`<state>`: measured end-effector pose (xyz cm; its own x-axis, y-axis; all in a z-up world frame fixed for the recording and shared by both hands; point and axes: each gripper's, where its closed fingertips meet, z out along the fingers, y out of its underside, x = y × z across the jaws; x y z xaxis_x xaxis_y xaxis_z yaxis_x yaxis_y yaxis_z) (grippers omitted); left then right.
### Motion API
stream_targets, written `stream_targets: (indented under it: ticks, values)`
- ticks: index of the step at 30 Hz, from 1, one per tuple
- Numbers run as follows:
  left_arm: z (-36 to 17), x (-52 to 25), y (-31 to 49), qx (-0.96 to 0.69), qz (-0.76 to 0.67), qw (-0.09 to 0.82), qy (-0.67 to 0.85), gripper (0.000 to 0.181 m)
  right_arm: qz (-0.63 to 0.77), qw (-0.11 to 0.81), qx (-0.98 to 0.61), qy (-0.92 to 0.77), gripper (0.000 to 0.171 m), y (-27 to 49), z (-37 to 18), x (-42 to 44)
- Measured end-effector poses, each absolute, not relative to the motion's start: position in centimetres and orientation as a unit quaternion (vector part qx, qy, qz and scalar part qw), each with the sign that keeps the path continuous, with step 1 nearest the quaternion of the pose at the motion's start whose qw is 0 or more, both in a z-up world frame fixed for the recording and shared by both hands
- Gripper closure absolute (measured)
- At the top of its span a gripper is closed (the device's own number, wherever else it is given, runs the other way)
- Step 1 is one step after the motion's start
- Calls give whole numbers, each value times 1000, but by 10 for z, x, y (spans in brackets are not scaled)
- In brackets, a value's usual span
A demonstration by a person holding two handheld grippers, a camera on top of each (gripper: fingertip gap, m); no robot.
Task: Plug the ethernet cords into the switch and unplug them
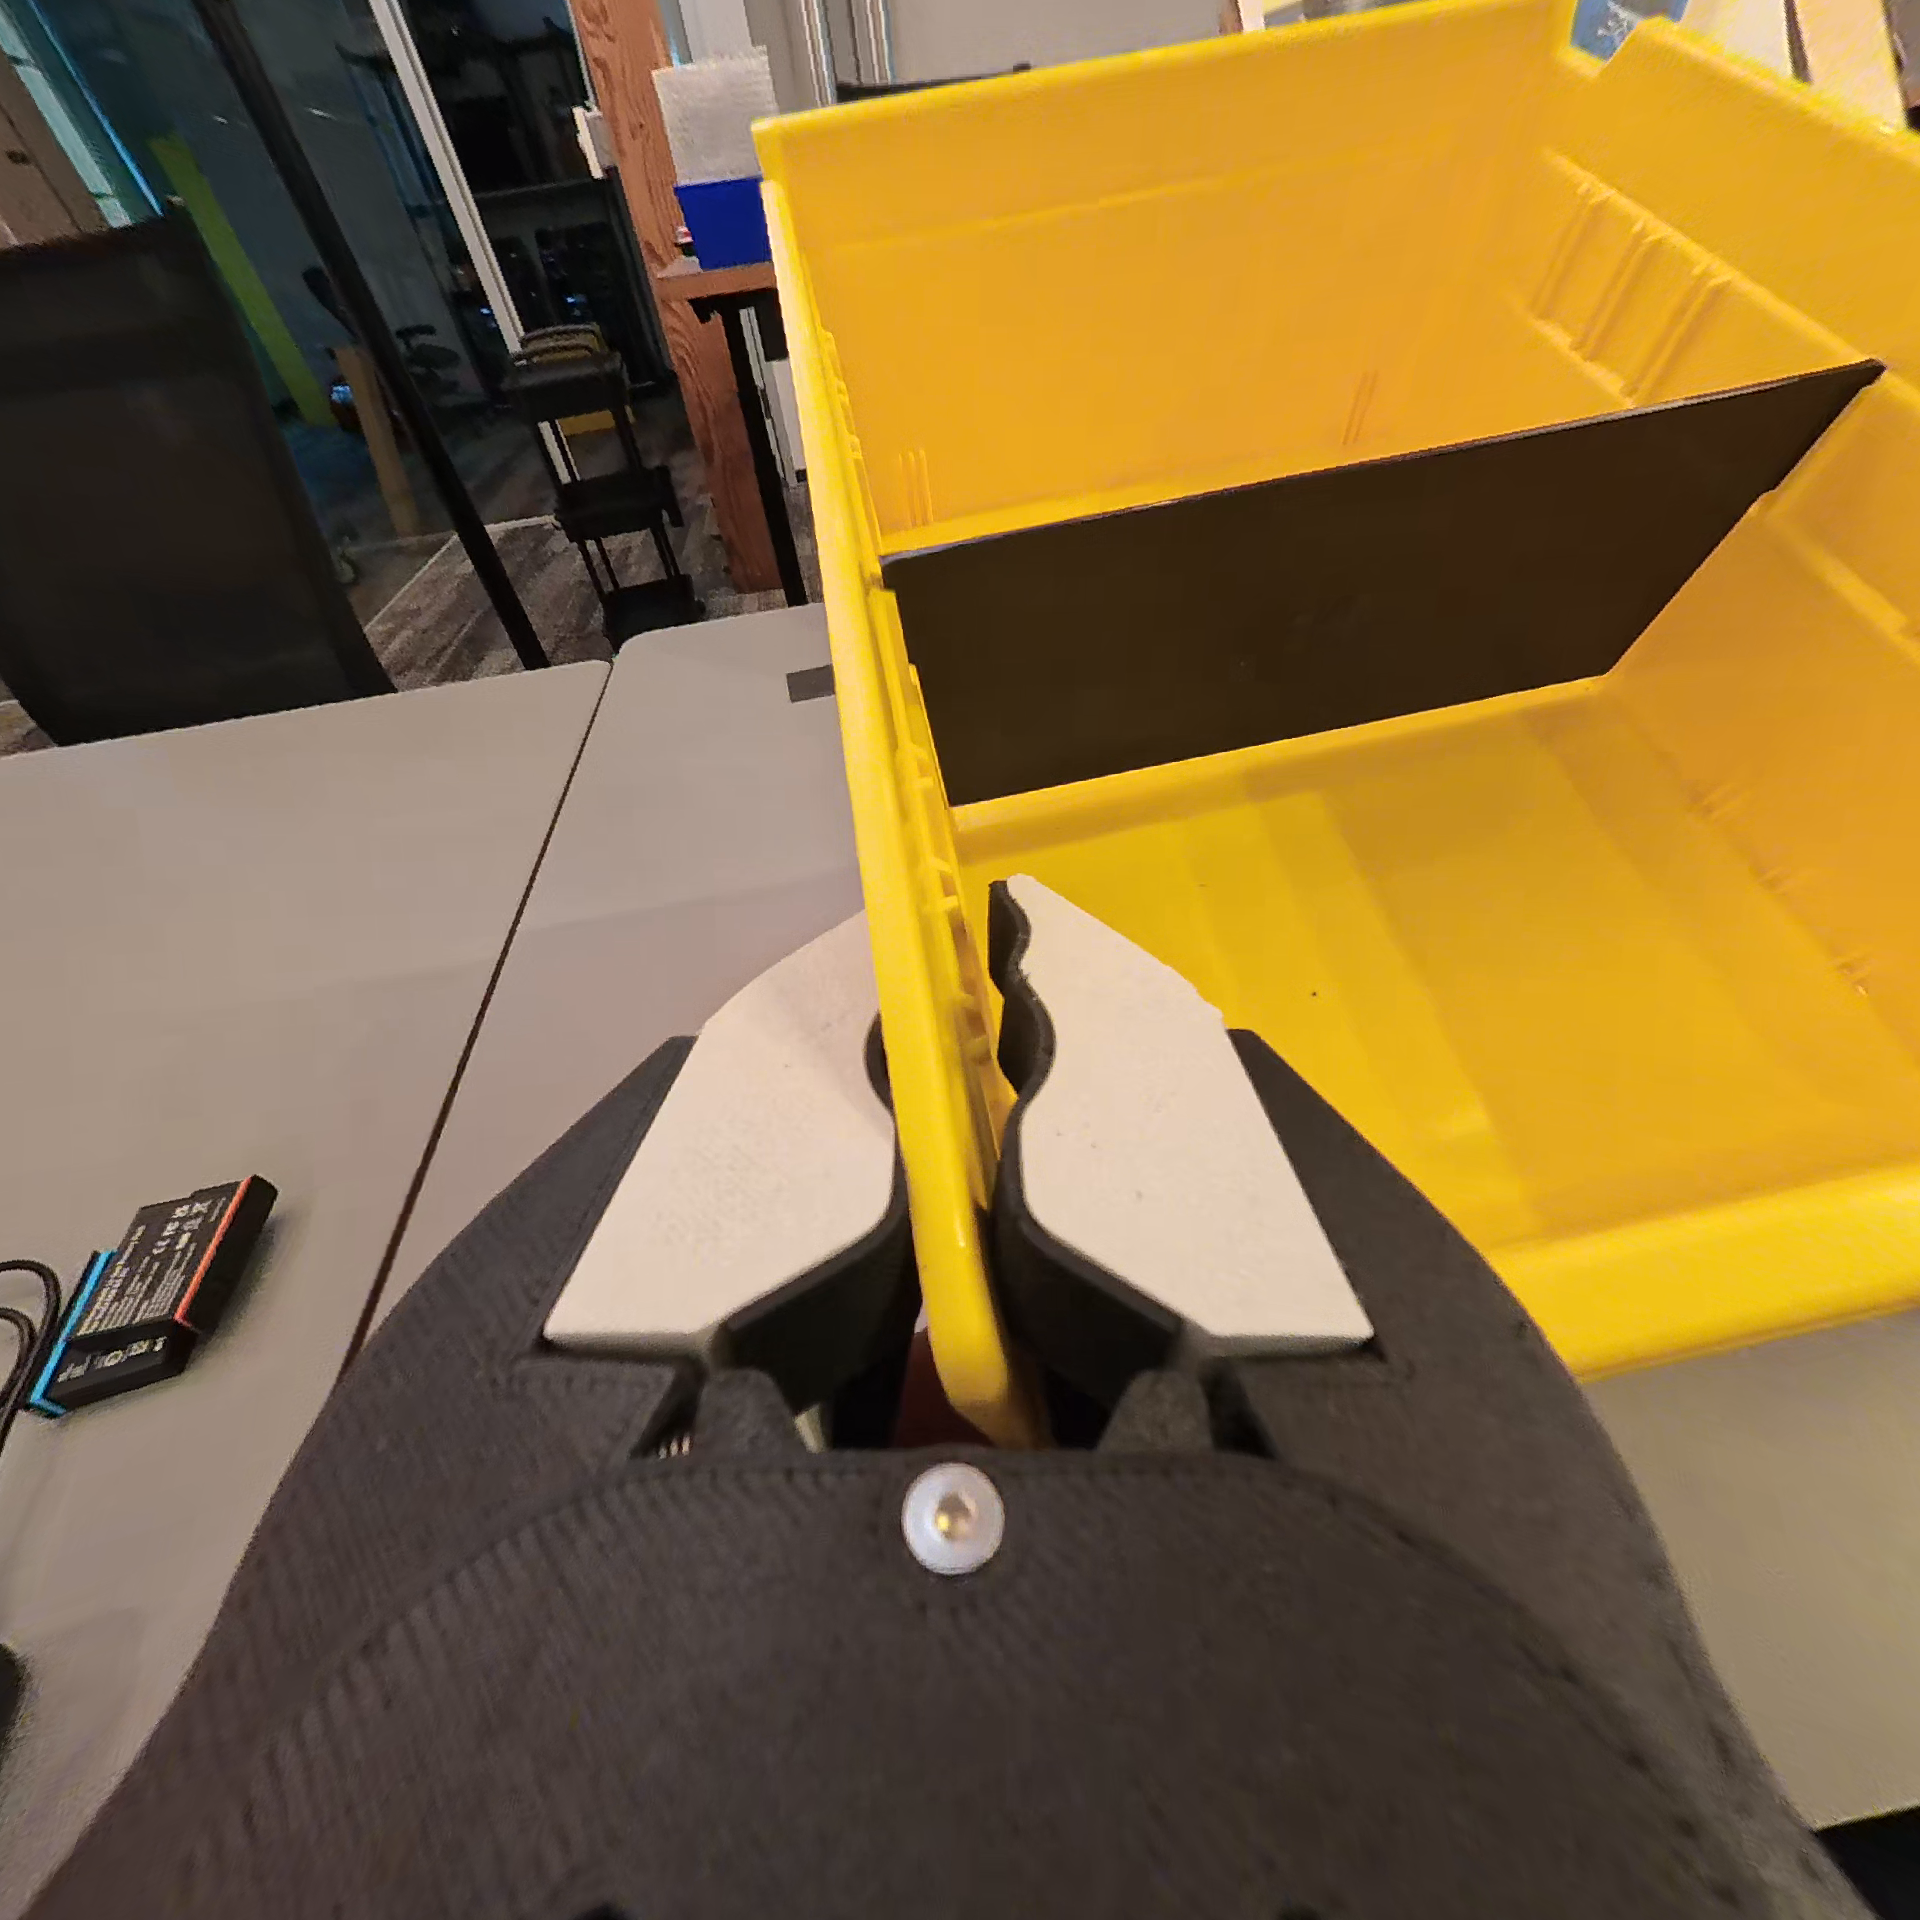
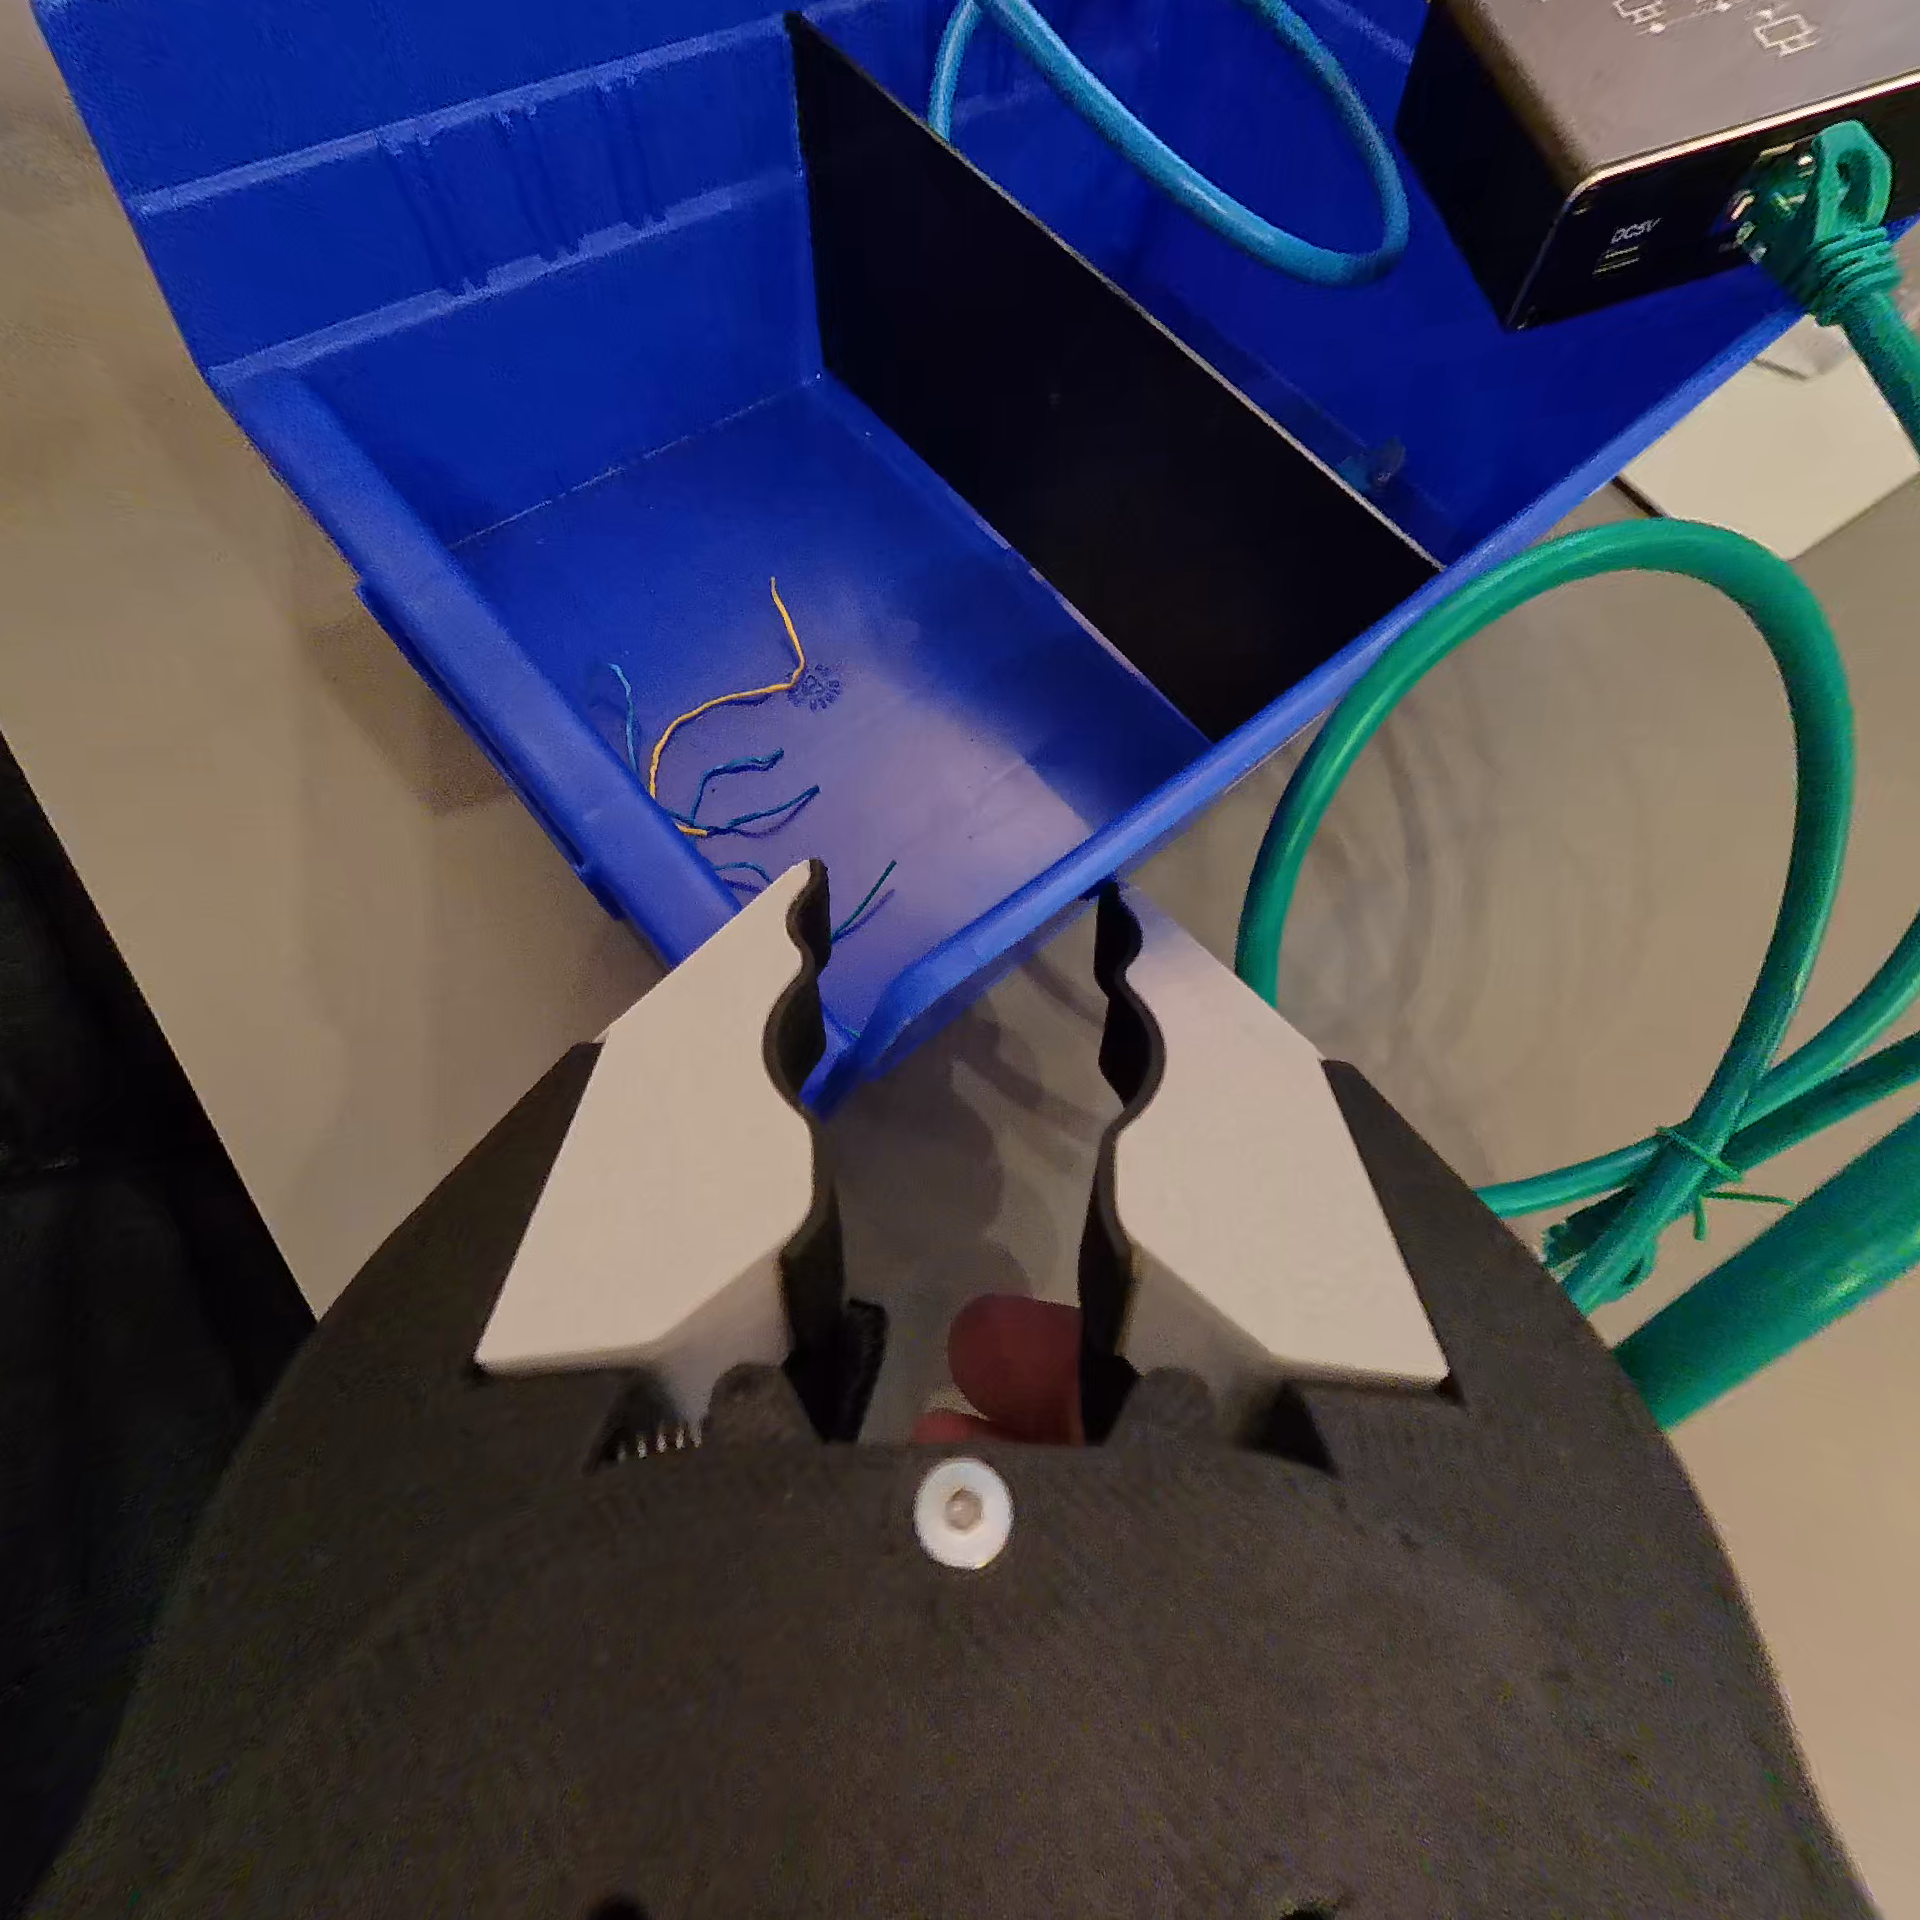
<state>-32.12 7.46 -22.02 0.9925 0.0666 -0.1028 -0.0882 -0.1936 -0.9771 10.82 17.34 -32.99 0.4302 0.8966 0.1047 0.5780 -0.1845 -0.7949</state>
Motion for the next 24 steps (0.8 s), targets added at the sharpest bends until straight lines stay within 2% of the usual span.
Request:
stream_targets:
  ticks: [16,24]
  values:
    - [-179,-318,61,-753,67,654,-3,172,188,375,-724,-547,123,155,-332,-4]
    - [-183,-323,58,-763,72,642,-3,172,250,342,-729,-538,113,128,-334,-61]
